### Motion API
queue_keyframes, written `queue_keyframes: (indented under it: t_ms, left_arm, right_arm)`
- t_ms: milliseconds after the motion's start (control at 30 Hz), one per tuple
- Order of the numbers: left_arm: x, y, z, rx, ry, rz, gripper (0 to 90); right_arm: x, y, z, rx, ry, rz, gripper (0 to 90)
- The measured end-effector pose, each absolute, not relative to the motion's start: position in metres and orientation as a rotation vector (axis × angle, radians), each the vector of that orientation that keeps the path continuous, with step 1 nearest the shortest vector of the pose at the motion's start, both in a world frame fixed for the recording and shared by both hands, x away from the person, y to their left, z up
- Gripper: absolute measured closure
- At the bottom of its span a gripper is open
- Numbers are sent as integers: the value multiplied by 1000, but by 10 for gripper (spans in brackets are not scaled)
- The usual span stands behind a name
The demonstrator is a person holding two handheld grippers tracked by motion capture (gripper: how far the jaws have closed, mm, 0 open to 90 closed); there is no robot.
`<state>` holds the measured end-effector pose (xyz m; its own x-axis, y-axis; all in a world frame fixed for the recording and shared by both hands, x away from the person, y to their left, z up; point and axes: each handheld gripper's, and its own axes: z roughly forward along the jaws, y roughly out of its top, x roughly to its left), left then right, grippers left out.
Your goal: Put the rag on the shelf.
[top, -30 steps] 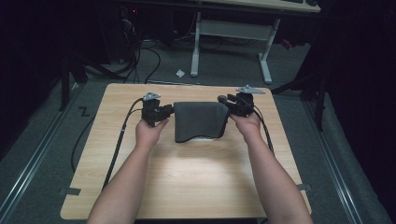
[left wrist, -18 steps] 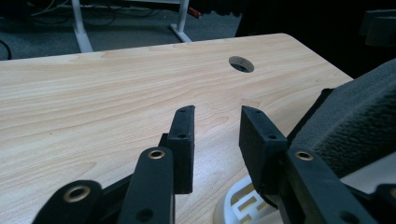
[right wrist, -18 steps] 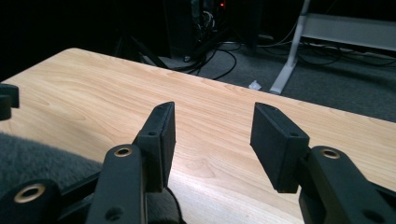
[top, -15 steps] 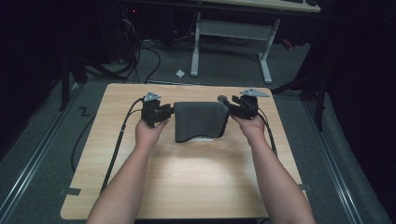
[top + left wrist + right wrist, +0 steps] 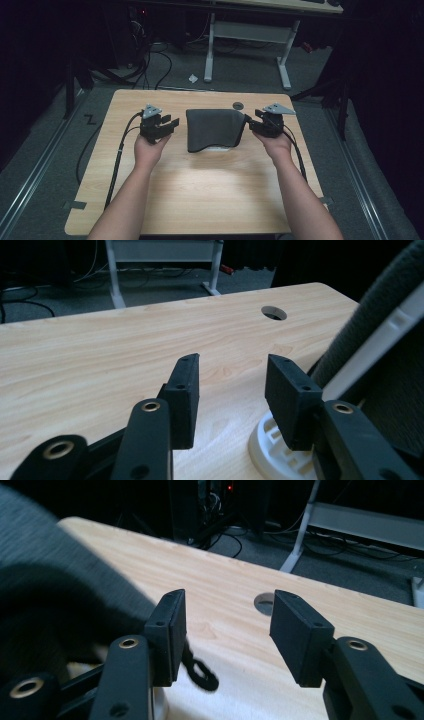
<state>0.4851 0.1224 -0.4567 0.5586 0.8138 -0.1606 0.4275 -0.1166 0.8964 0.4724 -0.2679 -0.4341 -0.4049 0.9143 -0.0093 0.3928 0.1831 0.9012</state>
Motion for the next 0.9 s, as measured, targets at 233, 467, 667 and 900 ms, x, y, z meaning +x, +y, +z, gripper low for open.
queue_keyframes:
  t_ms: [233,467,667,900]
  left_arm:
    - [463,129,-458,1751,1023,455,542]
    - [435,136,-461,1763,995,449,521]
    - [406,142,-472,1776,983,417,503]
    - [369,149,-492,1819,997,362,490]
  right_arm:
    - [452,-264,-435,1185,1919,1156,449]
    - [429,-262,-436,1160,1925,1138,433]
    - [402,-257,-439,1134,1940,1108,409]
    - [369,-248,-452,1114,1964,1108,398]
